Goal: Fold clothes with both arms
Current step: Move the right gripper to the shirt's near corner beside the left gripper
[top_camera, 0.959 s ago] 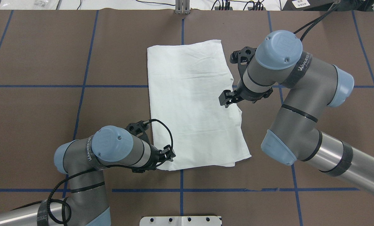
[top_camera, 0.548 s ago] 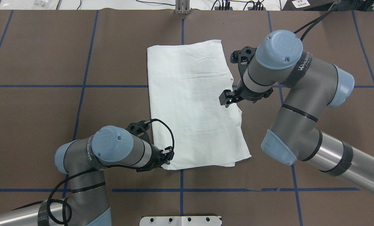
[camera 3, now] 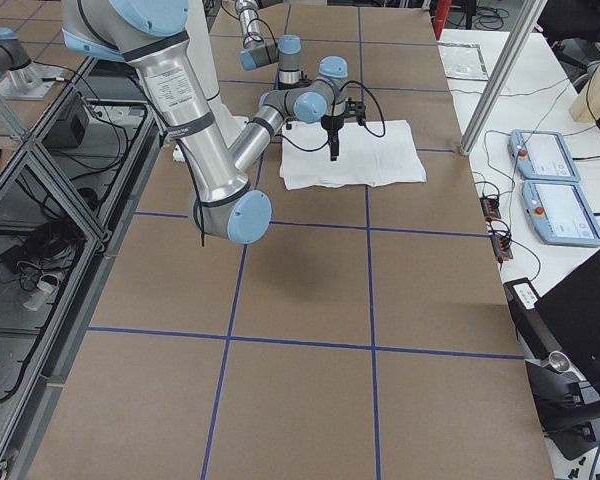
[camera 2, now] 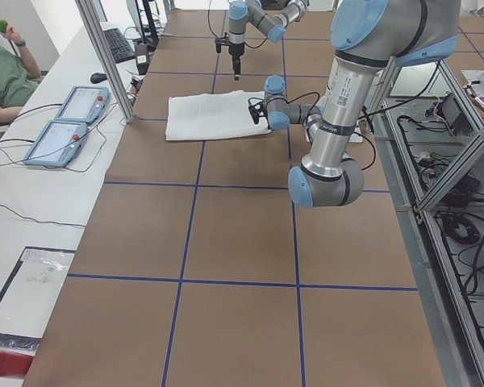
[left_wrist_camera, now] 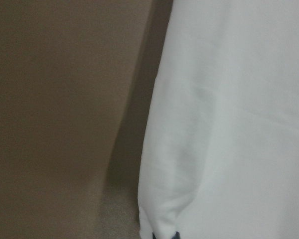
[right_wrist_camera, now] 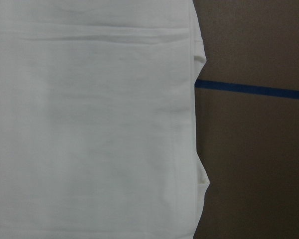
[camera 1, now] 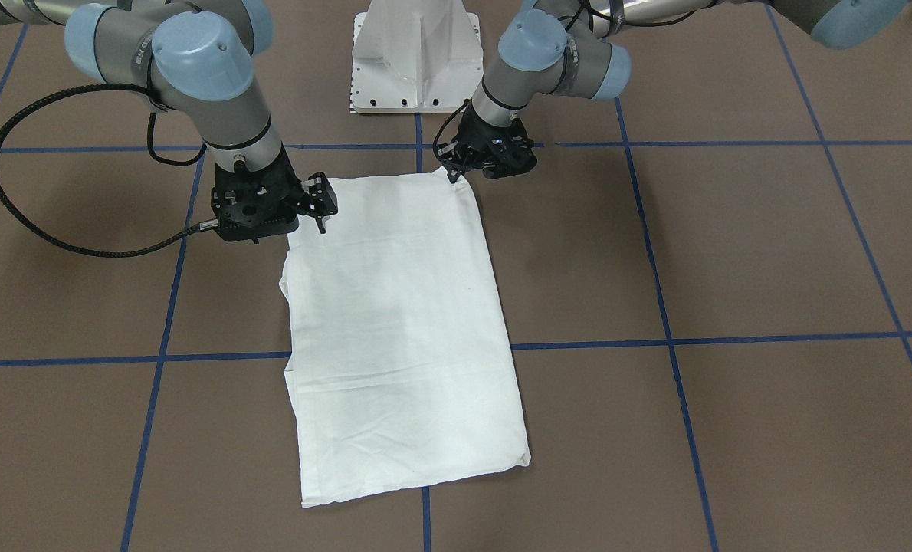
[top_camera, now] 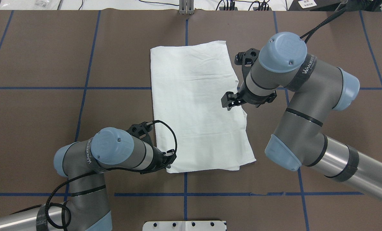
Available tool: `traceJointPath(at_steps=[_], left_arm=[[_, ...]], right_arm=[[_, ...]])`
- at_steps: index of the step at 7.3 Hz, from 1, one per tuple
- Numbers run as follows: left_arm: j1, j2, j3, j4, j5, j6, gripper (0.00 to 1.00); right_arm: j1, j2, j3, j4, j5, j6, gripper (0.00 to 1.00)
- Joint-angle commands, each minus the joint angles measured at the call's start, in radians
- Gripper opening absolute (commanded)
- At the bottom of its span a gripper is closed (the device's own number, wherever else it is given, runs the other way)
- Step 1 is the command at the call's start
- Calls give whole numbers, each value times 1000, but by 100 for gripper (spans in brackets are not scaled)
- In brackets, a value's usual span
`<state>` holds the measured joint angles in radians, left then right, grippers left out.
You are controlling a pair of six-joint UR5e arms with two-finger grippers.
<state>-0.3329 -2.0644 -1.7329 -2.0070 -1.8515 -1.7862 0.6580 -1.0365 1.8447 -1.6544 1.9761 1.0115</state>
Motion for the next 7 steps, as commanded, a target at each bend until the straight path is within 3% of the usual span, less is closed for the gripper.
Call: traceJointPath(at_steps=[1,3,7], left_arm=[[-11,4,-7,4,-3,7,0],[-23,7,-13,10,-6,36,0],[-37,9,-74,68,-12,37,0]], right_arm=[[-64,1,24,10,-14,227,100],[-148,3,27,15,-66,453,100],[-221,-34,33,15,-129,631,100]])
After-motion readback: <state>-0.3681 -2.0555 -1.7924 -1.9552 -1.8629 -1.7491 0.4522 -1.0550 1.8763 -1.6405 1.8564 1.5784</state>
